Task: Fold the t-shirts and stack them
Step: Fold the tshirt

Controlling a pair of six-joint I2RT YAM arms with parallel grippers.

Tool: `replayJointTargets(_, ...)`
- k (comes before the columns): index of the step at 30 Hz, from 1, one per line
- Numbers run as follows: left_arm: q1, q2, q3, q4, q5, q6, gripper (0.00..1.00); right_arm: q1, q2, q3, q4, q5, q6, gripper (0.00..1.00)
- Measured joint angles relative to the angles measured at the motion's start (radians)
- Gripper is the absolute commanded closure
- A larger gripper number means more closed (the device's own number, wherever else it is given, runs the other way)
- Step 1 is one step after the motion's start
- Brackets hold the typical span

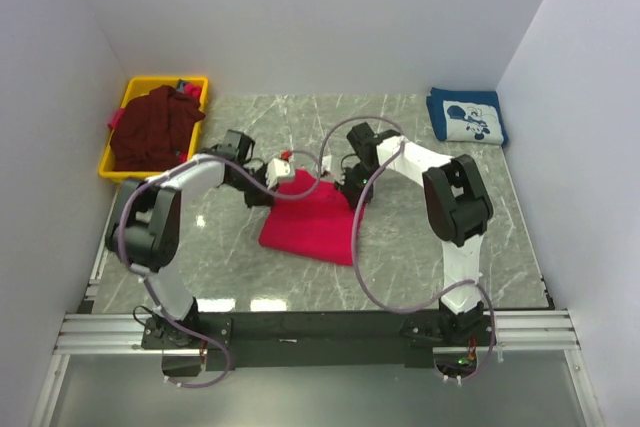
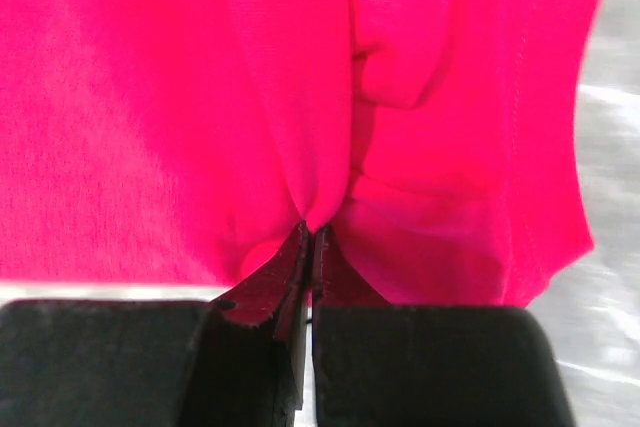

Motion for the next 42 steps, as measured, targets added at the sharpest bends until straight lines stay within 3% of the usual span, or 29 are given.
replayJointTargets(10,-0.069,-0.380,-0.320,-0.169,0.017,0.060,0.96,0.141,-0.257,-0.348,0.021,-0.060,0.043,0.95)
replayJointTargets(15,-0.080,-0.393,-0.311,-0.225,0.068,0.043,0.97,0.142,-0.308,-0.380,0.065,-0.040,0.070,0.98)
replayJointTargets(19,-0.089,-0.367,-0.271,-0.220,0.099,-0.013,0.96,0.124,-0.242,-0.310,0.069,-0.007,0.101,0.98)
replayJointTargets(21,-0.090,-0.339,-0.252,-0.197,0.106,-0.040,0.95,0.109,-0.200,-0.261,0.071,0.005,0.107,0.92)
replayJointTargets(23,-0.090,-0.311,-0.245,-0.170,0.106,-0.055,0.82,0.090,-0.182,-0.230,0.063,0.010,0.108,0.84)
replayJointTargets(24,-0.087,-0.300,-0.245,-0.163,0.104,-0.055,0.72,0.082,-0.182,-0.219,0.049,0.008,0.105,0.73)
replayJointTargets(25,-0.084,-0.292,-0.245,-0.159,0.103,-0.045,0.61,0.076,-0.185,-0.208,0.032,0.005,0.107,0.68)
replayJointTargets(26,-0.079,-0.291,-0.246,-0.159,0.103,-0.034,0.58,0.070,-0.189,-0.200,0.015,-0.004,0.102,0.58)
replayJointTargets(29,-0.069,-0.310,-0.253,-0.150,0.100,0.005,0.45,0.053,-0.225,-0.190,-0.044,-0.051,0.093,0.50)
replayJointTargets(34,-0.089,-0.412,-0.266,-0.078,0.090,0.026,0.43,0.037,-0.298,-0.105,-0.128,-0.179,0.142,0.55)
replayJointTargets(36,-0.134,-0.433,-0.266,-0.017,0.077,0.006,0.43,0.037,-0.290,-0.041,-0.125,-0.229,0.198,0.67)
replayJointTargets(38,-0.198,-0.429,-0.266,0.047,0.060,-0.021,0.44,0.033,-0.245,0.042,-0.122,-0.279,0.271,0.76)
replayJointTargets(42,-0.296,-0.360,-0.257,0.155,0.020,-0.082,0.44,0.017,-0.098,0.167,-0.068,-0.360,0.420,0.80)
